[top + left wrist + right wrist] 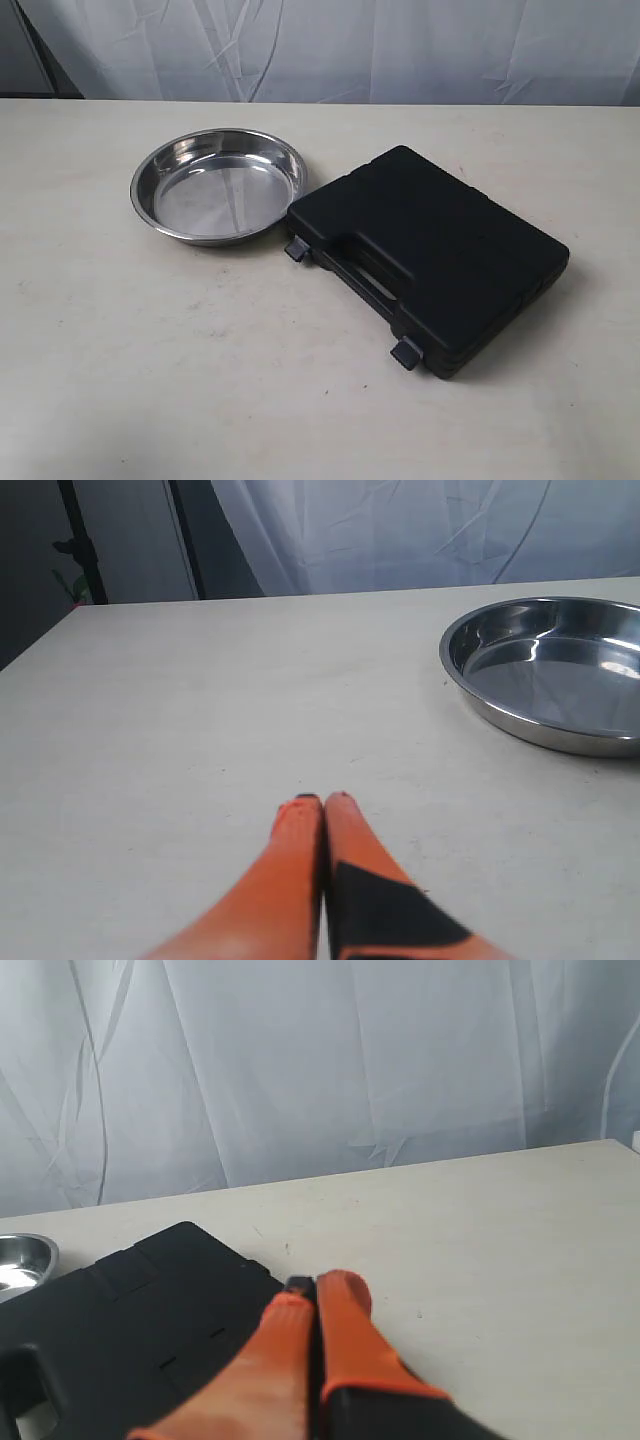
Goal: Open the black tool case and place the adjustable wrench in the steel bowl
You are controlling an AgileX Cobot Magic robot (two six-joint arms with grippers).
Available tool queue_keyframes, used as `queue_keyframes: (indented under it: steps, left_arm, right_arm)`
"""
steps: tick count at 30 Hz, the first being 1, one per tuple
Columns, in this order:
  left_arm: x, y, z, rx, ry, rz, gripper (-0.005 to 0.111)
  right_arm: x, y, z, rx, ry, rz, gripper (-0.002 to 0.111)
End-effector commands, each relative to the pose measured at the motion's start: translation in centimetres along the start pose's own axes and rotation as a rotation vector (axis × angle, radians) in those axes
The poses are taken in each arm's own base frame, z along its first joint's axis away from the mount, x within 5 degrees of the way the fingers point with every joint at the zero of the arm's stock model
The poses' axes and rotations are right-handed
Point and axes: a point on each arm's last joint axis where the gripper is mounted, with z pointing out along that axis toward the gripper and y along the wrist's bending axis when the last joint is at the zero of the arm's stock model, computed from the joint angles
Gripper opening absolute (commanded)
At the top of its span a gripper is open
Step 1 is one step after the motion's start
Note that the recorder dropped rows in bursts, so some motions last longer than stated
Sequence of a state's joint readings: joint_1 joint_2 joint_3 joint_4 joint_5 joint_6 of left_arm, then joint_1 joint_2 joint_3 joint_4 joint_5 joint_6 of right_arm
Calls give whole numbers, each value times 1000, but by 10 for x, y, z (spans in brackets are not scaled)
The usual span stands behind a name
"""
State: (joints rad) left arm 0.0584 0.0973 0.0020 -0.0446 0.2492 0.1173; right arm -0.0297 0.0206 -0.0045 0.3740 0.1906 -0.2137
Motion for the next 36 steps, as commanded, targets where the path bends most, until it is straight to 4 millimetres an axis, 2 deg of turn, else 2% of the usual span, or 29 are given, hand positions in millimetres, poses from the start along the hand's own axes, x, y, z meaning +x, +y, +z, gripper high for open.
queue_keyframes:
  steps: [1, 10, 13, 14, 17, 19, 23, 26, 29, 32, 34, 36]
  left_arm:
    - [-2, 0, 0, -5, -22, -2, 0]
    - [-2, 0, 0, -5, -22, -2, 0]
    - [-2, 0, 0, -5, -22, -2, 0]
    - [-2, 0, 0, -5, -22, -2, 0]
    - [-2, 0, 0, -5, -22, -2, 0]
    - [-2, 0, 0, -5, -22, -2, 0]
    - [-2, 0, 0, -5, -22, -2, 0]
    - [-2, 0, 0, -5, -22, -2, 0]
    - [-2, 0, 0, -5, -22, -2, 0]
    - [-2, 0, 0, -5, -22, -2, 0]
    - [-2, 0, 0, -5, -22, -2, 0]
    - [-2, 0, 0, -5, -22, -2, 0]
  right_arm:
    - [0, -1, 0, 8, -17, -7, -1]
    - [-1, -1, 0, 10, -23, -9, -1]
    - [-9, -2, -1, 25, -109, 18, -1]
    - [-13, -3, -1, 28, -154, 80, -1]
    - [-22, -8, -3, 25, -275, 462, -1]
    - [-26, -12, -5, 36, -332, 600, -1]
    - [-30, -17, -7, 63, -406, 675, -1]
    - [-28, -18, -7, 26, -405, 978, -1]
    - [-31, -16, -7, 2, -392, 1000, -1]
    - [-43, -14, -11, -19, -424, 1000, -1]
    - [-56, -13, -16, -40, -472, 997, -1]
    - [-74, -17, -26, -34, -604, 1001, -1]
